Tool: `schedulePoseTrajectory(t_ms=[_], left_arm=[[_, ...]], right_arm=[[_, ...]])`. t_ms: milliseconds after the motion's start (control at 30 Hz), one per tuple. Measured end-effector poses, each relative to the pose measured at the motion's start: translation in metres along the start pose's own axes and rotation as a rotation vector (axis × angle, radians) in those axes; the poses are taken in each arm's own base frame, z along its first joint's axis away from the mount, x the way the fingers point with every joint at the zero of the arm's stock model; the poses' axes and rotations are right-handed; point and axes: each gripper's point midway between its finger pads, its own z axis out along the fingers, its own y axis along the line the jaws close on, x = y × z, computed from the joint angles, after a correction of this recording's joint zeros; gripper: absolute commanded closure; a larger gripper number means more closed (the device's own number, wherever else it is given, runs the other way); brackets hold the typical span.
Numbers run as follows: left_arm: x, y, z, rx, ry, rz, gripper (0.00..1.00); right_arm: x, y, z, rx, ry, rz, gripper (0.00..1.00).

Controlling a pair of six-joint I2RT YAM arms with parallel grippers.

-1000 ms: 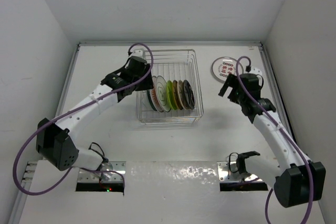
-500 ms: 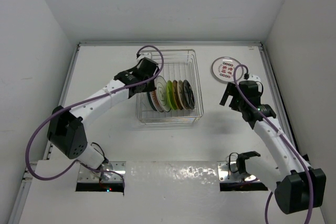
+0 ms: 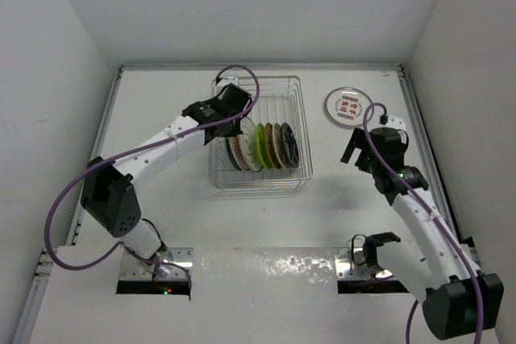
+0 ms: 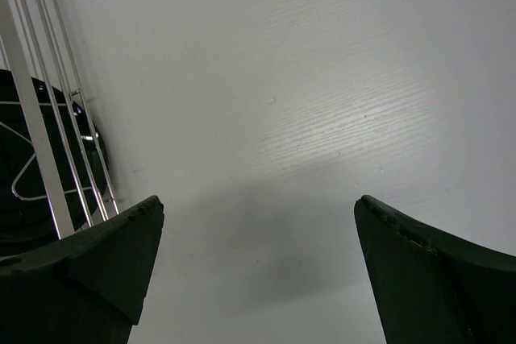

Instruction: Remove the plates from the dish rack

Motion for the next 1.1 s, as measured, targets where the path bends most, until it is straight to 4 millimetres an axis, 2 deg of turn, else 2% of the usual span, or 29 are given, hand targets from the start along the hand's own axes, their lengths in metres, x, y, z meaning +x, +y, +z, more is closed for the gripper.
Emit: schedulePoseTrajectory(t_ms=[233,433,600,700,767,833,967,1100], left_arm=[[-0.015,0.002,-0.011,-0.018,-0.020,0.009,1.00],[-0.046,0.008,-0.031,-0.049,-0.085,0.006,1.00],[-0.067,0.020,-0.048,-0.101,-0.135,0.011,1.00],[-0.075,0.028,-0.057,-0.135,-0.151,0.016,1.00],[-0.082,0.033,-0.064,-0.155,-0.169,0.016,1.00],[-0.089,0.038,-0.073,-0.165,-0.188,0.015,1.00],[-0.103,0.044,-0.096,-0.142,-0.243,-0.013,1.00],[-0.118,0.048,-0.133,-0.039,-0.342,-0.079,1.00]], right_arm=[[0.000,-0.002,-0.001,0.006,-0.001,0.000,0.01],[0.001,-0.003,-0.003,0.014,0.006,-0.003,0.01],[-0.006,-0.001,-0.006,0.007,-0.006,0.001,0.01],[-0.015,0.008,-0.009,-0.031,-0.023,0.009,0.01],[-0.019,0.024,-0.010,-0.111,-0.029,0.016,0.01],[-0.025,0.047,-0.013,-0.234,-0.035,0.030,0.01],[-0.041,0.111,-0.026,-0.564,-0.035,0.087,0.01],[-0.057,0.168,-0.047,-0.897,-0.022,0.198,0.01]])
